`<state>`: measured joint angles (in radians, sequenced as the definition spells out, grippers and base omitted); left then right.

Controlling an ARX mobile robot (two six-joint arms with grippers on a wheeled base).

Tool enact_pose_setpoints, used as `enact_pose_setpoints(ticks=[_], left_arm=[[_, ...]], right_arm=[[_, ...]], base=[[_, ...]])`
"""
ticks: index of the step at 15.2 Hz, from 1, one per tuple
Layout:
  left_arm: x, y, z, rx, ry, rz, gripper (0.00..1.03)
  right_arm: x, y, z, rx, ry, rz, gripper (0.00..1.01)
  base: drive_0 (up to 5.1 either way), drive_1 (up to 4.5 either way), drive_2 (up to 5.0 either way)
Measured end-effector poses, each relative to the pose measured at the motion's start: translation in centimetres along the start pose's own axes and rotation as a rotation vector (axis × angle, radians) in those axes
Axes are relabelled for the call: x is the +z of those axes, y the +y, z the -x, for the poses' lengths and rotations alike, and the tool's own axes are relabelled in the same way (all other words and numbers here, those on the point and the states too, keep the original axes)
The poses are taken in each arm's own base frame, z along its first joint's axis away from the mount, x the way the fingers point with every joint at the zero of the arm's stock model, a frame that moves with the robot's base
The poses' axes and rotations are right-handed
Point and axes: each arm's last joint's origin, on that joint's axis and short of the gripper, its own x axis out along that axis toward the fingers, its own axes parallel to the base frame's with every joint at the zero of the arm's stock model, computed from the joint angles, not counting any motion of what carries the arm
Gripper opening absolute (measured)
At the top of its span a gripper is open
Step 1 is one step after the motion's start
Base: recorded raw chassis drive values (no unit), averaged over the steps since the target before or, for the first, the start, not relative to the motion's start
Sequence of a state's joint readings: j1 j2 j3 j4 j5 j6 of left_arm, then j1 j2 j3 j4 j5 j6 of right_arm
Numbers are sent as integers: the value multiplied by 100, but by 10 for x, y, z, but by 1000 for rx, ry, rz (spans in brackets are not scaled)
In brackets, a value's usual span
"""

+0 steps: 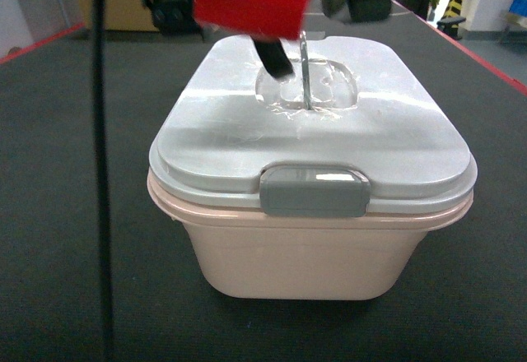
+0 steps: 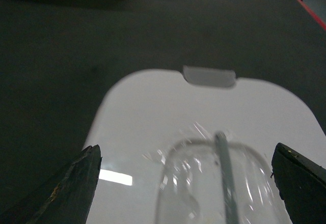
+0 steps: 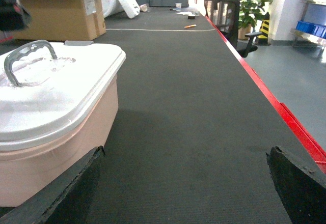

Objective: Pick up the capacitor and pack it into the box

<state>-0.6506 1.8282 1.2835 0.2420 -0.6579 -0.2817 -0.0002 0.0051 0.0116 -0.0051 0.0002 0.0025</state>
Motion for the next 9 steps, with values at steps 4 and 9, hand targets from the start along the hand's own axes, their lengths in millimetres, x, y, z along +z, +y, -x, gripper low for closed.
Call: enact_pose_setpoints(ticks=[4,9], left_arm=[[49,58,7,110,-113,81,98],[46,198,59,412,-211,87,98]], right_arm=[[0,0,0,0,0,0,98],[0,0,0,0,0,0,98]], base=[[0,0,0],[0,0,0]])
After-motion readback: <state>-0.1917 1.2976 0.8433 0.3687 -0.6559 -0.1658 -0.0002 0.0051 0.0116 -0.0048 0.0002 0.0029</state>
